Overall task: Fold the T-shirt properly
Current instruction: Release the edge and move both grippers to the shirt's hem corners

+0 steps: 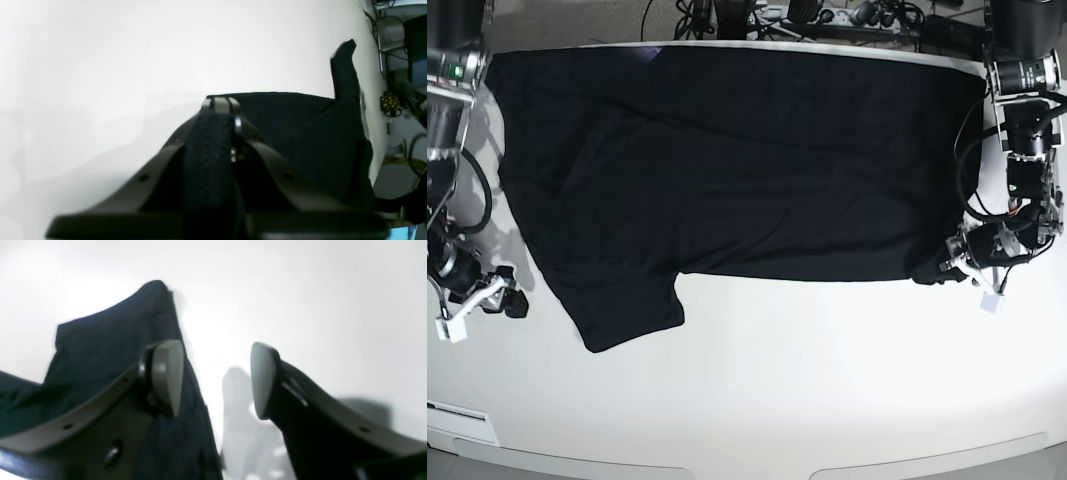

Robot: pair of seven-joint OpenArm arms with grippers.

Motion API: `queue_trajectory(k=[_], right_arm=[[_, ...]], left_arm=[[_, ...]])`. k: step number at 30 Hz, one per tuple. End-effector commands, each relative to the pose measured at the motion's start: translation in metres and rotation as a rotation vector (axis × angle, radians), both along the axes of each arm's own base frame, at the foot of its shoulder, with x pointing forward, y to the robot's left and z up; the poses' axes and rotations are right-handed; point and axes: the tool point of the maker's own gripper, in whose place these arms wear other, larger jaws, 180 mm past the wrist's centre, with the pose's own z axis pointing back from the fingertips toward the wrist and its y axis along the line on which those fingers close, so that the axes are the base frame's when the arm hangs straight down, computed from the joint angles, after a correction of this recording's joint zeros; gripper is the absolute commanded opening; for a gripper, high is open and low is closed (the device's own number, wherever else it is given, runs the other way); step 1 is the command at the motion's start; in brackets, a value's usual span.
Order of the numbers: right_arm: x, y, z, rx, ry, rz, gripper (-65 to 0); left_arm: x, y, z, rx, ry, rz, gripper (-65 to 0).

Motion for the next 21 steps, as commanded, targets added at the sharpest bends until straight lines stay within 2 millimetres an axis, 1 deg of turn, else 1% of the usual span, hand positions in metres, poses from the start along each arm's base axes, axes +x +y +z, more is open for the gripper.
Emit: queue_trajectory(k=[1,4,6,10,14,17,18,19,21], right_arm=[[0.017,-0.008,0.019,0.02,-0.045,-0.011,-30.5],[0.029,0.004,-0.002,0.115,0.037,-0.014,-30.5],[0.034,0.015,-0.013,0.171,0.07,-0.016,-30.5],[0.036,0.046,-0.028,0.238,0.105,0.011,-30.5],[0.034,0.089,-0.035,0.285,0.118,0.106,-30.5],[0.036,0.108,-0.034,0.309,0.106,0.147,-30.9],[0.036,0.112,-0.032,0.318,0.1,0.16,-33.8],[0.036,0.116,-0.029,0.334,0.094,0.175,-40.0],[0.033,0.122,-0.025,0.358,0.117,0.205,-59.9]], left_arm=[[-0.017,0.005,-0.019,0.035,0.097,-0.006,-65.0],[-0.017,0.005,-0.018,0.035,0.097,-0.006,-65.0],[-0.018,0.005,-0.019,0.035,0.101,-0.009,-65.0],[-0.02,0.004,-0.02,0.035,0.111,-0.018,-65.0],[-0.02,0.004,-0.02,0.035,0.111,-0.019,-65.0],[-0.021,0.004,-0.02,0.035,0.113,-0.021,-65.0],[-0.021,0.004,-0.02,0.035,0.113,-0.021,-65.0],[-0.021,0.004,-0.019,0.036,0.109,-0.025,-65.0],[-0.02,0.0,-0.016,0.032,0.072,-0.062,-65.0]])
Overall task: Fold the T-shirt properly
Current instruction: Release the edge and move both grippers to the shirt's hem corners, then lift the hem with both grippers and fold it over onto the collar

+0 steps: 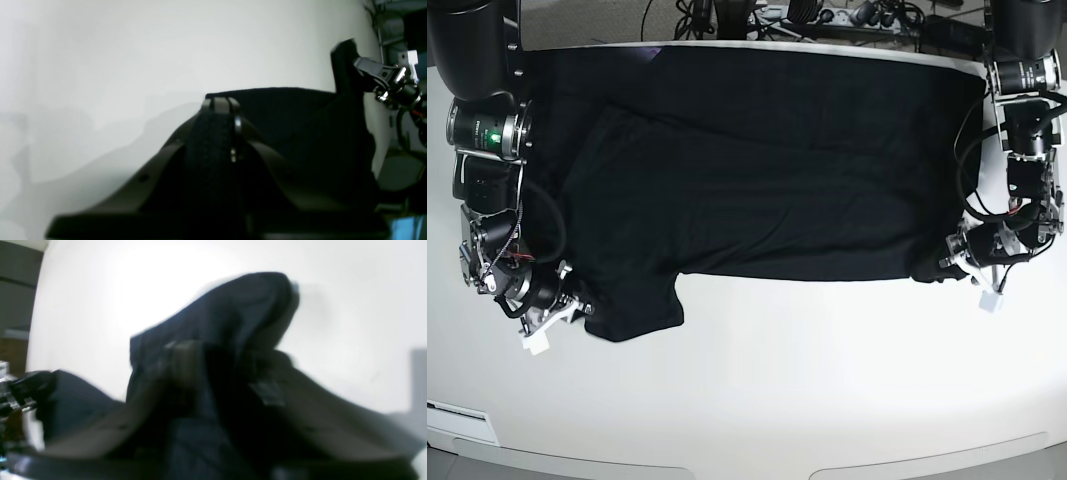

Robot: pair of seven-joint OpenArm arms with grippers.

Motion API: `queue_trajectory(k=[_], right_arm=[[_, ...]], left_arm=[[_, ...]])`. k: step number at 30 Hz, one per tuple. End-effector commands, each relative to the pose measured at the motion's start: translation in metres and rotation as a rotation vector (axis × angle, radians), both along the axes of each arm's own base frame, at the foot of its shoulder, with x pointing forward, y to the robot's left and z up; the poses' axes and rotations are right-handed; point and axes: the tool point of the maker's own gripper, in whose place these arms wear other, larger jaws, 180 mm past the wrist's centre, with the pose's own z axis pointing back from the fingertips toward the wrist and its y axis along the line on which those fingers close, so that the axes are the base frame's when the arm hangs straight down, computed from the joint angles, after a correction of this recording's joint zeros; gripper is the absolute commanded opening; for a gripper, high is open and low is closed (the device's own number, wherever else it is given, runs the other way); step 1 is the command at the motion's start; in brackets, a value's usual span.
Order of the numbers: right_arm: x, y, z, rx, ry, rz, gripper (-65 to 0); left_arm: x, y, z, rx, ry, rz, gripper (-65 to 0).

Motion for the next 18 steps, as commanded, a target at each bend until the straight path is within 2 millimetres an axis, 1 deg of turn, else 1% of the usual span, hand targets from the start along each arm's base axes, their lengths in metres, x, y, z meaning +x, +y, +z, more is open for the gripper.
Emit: queue_trajectory(k=[1,4,7,9,11,14,15,18], right_arm=[[0.017,-0.004,0.03,0.002,-0.074,0.011,-65.0],[0.014,-0.003,0.04,-0.035,-0.091,0.066,-65.0],[0.012,-0.01,0.054,-0.064,-0.141,0.083,-65.0],[0.003,-0.016,0.063,-0.091,-0.177,0.108,-65.0],[-0.014,-0.019,0.066,-0.136,-0.198,0.161,-65.0],[-0.047,-0.019,0.066,-0.217,-0.223,0.252,-65.0],[-0.059,-0.018,0.066,-0.246,-0.234,0.281,-65.0],[-0.092,-0.015,0.069,-0.329,-0.265,0.364,-65.0]], left_arm=[[-0.016,0.0,-0.012,0.019,0.058,-0.043,-65.0],[-0.013,-0.011,0.002,-0.022,-0.018,-0.117,-65.0],[-0.009,-0.018,0.016,-0.066,-0.041,-0.136,-65.0],[-0.01,-0.026,0.025,-0.081,-0.056,-0.174,-65.0],[-0.012,-0.034,0.036,-0.096,-0.075,-0.221,-65.0],[-0.022,-0.052,0.059,-0.141,-0.115,-0.321,-65.0],[-0.027,-0.055,0.06,-0.122,-0.115,-0.36,-65.0],[-0.037,-0.066,0.074,-0.074,-0.175,-0.432,-65.0]])
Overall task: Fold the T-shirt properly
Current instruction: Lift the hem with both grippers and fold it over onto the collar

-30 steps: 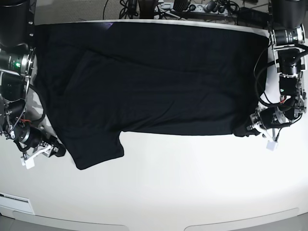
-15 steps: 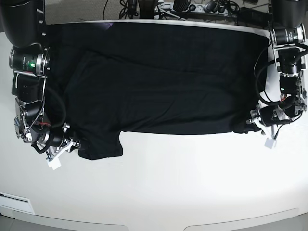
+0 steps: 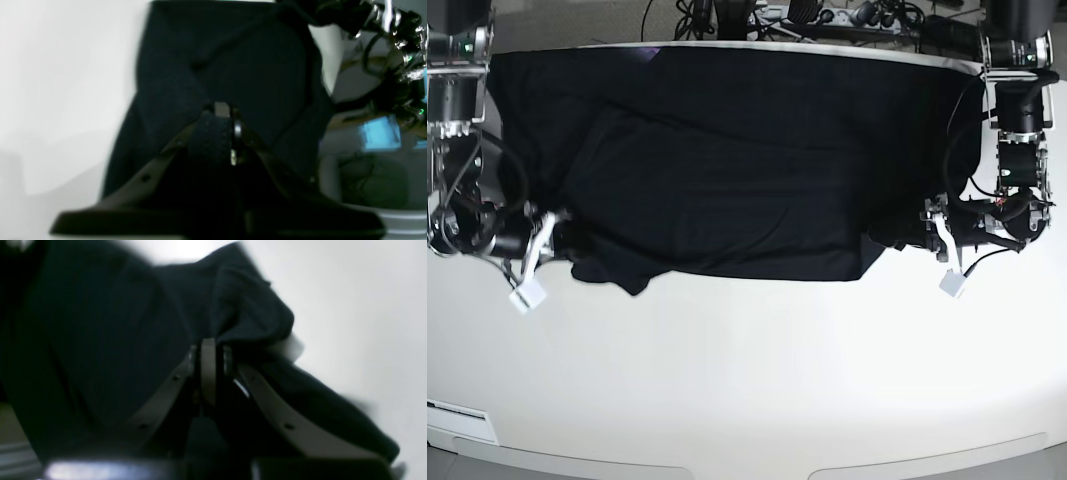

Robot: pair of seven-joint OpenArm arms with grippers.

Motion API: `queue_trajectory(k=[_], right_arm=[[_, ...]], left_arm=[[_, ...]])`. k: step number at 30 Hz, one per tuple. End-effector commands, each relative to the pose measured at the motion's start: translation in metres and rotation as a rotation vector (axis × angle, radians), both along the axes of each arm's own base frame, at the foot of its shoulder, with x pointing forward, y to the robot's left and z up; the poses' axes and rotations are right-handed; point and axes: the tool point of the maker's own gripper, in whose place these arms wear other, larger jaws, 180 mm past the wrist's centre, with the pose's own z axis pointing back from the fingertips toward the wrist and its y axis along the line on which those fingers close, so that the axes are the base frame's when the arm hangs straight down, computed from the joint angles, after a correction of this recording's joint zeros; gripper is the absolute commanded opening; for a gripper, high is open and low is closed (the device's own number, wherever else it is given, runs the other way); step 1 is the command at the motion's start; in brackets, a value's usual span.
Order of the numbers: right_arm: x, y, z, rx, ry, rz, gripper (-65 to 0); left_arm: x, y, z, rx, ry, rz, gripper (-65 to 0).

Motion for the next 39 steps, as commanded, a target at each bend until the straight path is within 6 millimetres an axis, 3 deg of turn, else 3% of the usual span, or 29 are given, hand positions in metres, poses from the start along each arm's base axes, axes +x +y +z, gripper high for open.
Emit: queue_trajectory(k=[1,6,10,13,18,21,32,39], right_arm=[[0.005,-0.007,0.025,-0.022,-0.081,0.019,-65.0],[-0.034,-0.002,0.047,-0.147,-0.148,0.156,-65.0],[-0.052,-0.011,0.059,-0.202,-0.179,0.177,-65.0],[-0.058,-0.02,0.057,-0.209,-0.167,0.149,-65.0],[-0.081,-0.022,0.036,-0.209,-0.09,0.153,-65.0],[-0.089,-0.023,0.029,-0.214,-0.06,0.155,-65.0],[-0.092,-0.028,0.024,-0.25,-0.042,0.16,-65.0],[-0.098,-0.018,0.028,-0.182,-0.012,0.179,-65.0]], left_arm=[[0.004,0.003,0.021,0.017,-0.073,-0.026,-65.0],[-0.032,-0.001,0.038,0.134,-0.164,-0.155,-65.0],[-0.061,0.001,0.04,0.211,-0.177,-0.237,-65.0],[-0.077,0.007,0.037,0.251,-0.156,-0.27,-65.0],[-0.098,0.02,0.031,0.314,-0.112,-0.313,-65.0],[-0.101,0.031,0.032,0.351,-0.1,-0.323,-65.0],[-0.1,0.071,0.045,0.493,-0.08,-0.342,-65.0],[-0.106,0.071,0.041,0.493,-0.058,-0.348,-65.0]])
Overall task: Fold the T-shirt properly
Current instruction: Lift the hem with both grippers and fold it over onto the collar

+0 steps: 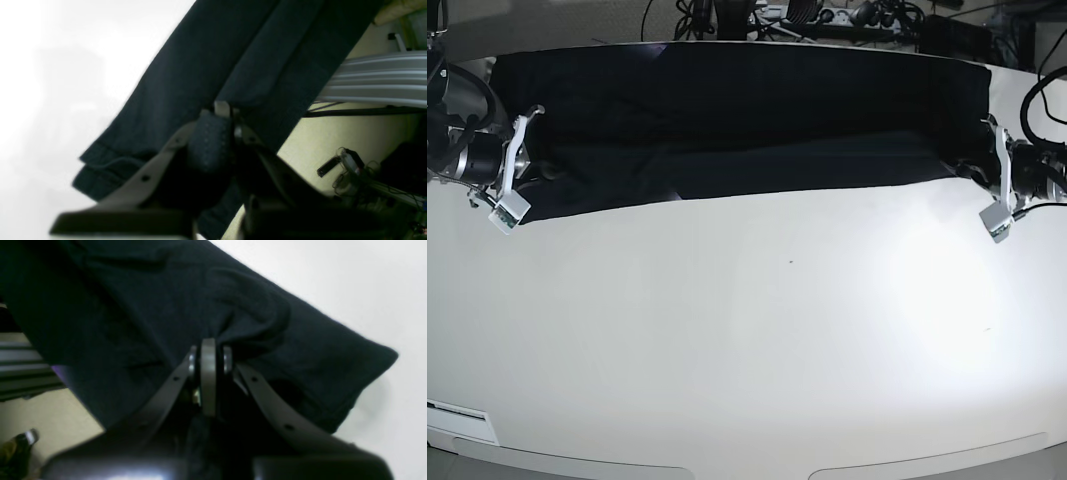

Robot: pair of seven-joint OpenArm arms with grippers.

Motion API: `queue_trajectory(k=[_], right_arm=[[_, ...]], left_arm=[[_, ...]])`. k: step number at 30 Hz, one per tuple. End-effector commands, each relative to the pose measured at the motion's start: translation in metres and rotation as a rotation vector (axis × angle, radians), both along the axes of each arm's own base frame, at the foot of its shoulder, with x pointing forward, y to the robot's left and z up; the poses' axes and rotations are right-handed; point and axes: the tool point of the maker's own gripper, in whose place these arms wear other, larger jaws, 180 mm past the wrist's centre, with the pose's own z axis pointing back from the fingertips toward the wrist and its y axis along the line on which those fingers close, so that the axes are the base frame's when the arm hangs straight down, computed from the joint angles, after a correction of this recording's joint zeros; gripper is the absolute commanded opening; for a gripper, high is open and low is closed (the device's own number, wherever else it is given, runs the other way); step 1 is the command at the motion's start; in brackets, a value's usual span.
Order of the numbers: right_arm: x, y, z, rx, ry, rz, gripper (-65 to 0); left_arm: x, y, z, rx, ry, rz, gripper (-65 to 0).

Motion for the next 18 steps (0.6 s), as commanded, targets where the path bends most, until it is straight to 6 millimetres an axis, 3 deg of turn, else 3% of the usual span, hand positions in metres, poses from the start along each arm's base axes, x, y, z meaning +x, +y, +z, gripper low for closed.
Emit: queue_trajectory(k=[1,11,12,15,16,18], right_arm=[[0.004,-0.001,0.011,0.007,-0.021,0.016,-65.0],[-0.006,-0.001,0.005,-0.012,0.034,0.035,-65.0],[-0.007,-0.003,0.002,-0.027,0.038,0.032,-59.7],[-0.01,-0.013,-0.007,-0.091,0.048,0.026,-30.7],[-0.01,-0.013,-0.006,-0.094,0.046,0.027,-24.7],[-0.002,-0.008,0.011,-0.059,0.003,0.04,-22.8]], left_arm=[[-0.002,0.005,0.005,0.02,-0.003,-0.017,-65.0],[-0.046,0.005,-0.022,0.018,0.142,-0.018,-65.0],[-0.048,0.005,-0.023,0.018,0.147,-0.018,-64.6],[-0.049,0.005,-0.023,0.018,0.149,-0.018,-40.7],[-0.048,0.005,-0.023,0.018,0.149,-0.018,-34.8],[-0.049,0.011,-0.027,0.057,0.146,-0.022,-32.1]])
